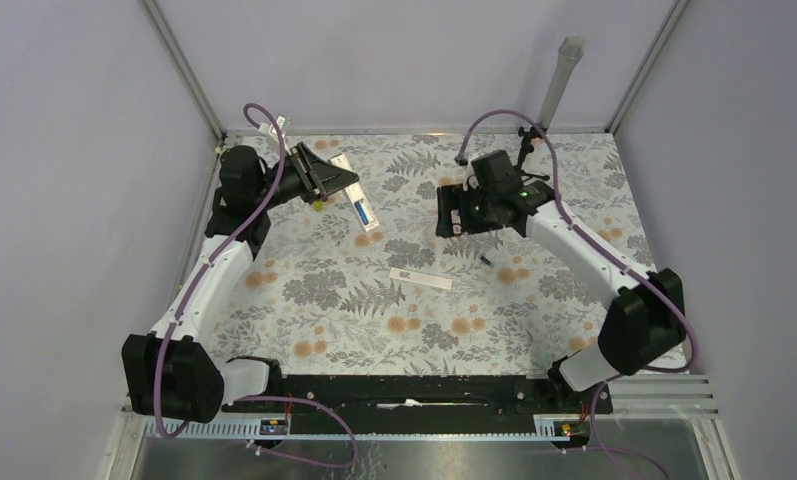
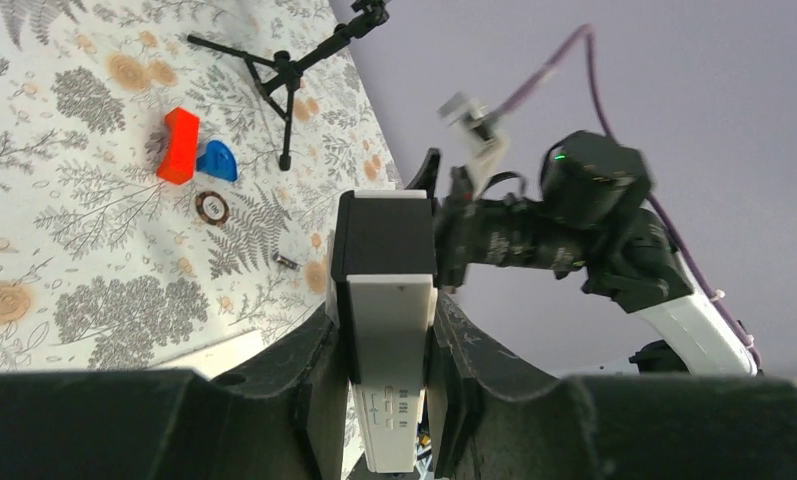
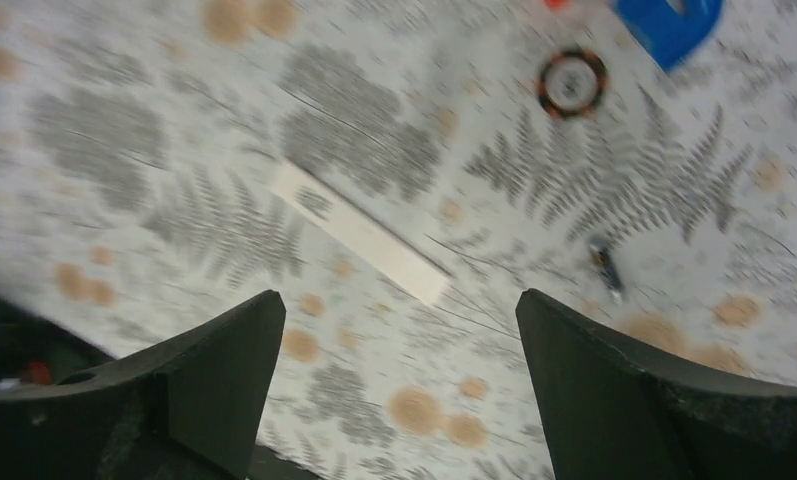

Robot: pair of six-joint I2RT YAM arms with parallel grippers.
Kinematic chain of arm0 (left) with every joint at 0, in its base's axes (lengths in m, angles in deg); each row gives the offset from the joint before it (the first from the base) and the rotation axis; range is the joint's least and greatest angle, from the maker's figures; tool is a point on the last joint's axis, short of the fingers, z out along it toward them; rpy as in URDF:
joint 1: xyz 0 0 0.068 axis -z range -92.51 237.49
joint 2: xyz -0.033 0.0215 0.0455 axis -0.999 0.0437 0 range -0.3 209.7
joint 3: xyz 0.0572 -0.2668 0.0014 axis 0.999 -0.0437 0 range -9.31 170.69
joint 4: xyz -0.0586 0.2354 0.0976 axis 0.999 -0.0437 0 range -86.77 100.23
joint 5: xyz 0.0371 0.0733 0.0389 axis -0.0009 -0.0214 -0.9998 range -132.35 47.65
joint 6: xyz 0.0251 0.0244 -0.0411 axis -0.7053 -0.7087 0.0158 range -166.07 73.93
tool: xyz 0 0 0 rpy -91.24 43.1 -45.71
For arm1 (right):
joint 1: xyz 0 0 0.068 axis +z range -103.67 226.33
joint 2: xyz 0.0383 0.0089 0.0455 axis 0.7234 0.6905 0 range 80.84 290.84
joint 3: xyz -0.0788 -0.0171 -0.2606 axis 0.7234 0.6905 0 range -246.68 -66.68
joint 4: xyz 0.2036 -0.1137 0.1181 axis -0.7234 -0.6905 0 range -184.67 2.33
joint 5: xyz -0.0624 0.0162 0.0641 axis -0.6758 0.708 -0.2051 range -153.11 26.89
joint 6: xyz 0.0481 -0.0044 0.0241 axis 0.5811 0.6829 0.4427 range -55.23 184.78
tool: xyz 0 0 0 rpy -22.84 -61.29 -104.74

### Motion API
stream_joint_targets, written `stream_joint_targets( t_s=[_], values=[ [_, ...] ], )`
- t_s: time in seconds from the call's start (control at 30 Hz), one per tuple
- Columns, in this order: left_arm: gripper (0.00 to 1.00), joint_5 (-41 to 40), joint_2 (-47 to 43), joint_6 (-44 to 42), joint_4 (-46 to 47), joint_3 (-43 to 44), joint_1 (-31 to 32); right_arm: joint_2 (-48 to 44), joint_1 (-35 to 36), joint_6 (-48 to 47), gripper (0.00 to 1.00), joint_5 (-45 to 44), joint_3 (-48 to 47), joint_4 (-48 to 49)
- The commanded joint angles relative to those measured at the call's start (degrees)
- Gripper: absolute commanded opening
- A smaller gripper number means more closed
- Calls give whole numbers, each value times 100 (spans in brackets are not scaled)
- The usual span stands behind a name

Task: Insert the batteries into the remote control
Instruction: Pick up the battery from the center of the board.

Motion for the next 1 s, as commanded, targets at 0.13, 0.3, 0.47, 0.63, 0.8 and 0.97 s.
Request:
stream_joint_targets(
  t_s=[0.13,0.3,0.47,0.63,0.8,0.97],
  values=[
    [17,40,-116,-198,17,17,-97,968,-6,-1872,96,-1905,484,-764],
    [17,102,-65,-174,14,69,-118,1807,-85,-1989,95,-2175,402,-770],
    [17,125,-41,-111,89,61,-144,2186,-361,-1830,85,-1817,257,-832],
    [17,136,-1,-39,198,11,-153,2250,-513,-1869,80,-1549,343,-698],
    [17,186,66,59,332,47,-162,2510,-532,-1881,58,-1231,211,-765],
    [17,212,55,37,307,76,-180,2682,-546,-1752,40,-1105,17,-959]
  ],
)
